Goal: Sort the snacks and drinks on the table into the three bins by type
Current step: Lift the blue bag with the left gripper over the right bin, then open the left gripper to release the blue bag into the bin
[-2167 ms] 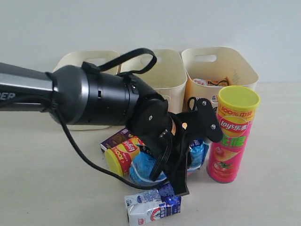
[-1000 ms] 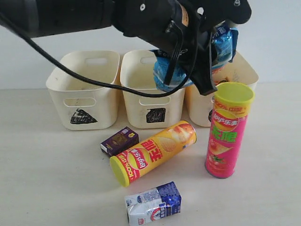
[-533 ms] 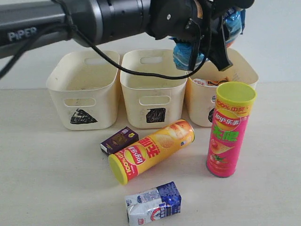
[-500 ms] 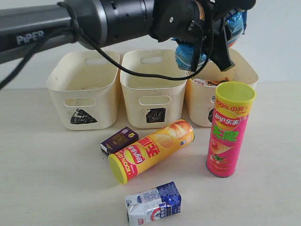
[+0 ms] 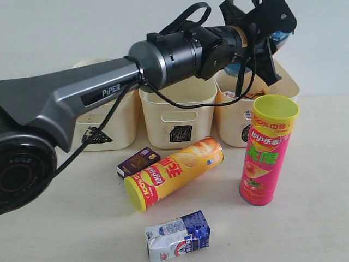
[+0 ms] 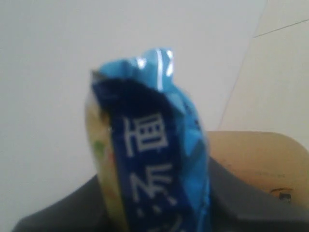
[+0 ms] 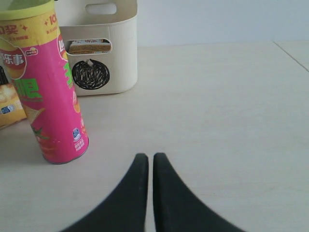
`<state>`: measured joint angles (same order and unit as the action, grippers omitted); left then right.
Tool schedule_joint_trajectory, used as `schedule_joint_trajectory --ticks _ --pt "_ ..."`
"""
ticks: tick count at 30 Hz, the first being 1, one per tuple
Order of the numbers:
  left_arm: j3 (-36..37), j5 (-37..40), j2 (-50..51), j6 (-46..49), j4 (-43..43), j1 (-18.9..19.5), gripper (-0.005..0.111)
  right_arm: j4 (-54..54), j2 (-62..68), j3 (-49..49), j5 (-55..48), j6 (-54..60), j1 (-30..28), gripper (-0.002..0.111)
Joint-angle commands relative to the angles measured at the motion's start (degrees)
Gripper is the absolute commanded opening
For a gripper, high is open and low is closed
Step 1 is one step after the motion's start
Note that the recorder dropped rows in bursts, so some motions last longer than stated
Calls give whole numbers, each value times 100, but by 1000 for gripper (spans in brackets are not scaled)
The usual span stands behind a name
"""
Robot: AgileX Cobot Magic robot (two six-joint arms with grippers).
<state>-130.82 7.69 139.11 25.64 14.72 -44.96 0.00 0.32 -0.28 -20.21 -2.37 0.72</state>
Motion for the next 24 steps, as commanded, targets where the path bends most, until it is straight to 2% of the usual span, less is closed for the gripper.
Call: schedule_joint_trajectory --ticks 1,11,13,16,22,24 --pt "-264 -360 191 -82 -54 53 4 0 -32 28 51 -10 -14 1" --pt "-430 -617 461 -82 -76 53 5 0 -32 28 51 -10 -14 1" --pt "-430 -632 464 -82 -76 53 10 0 -32 28 51 -10 -14 1" --pt "-430 -720 464 -82 -76 43 32 0 -32 28 51 -10 -14 1" --pt "-430 -1000 464 -82 -76 43 94 0 -32 28 51 -10 -14 1" --pt "-430 -1030 464 -82 -76 43 106 0 -32 28 51 -10 -14 1"
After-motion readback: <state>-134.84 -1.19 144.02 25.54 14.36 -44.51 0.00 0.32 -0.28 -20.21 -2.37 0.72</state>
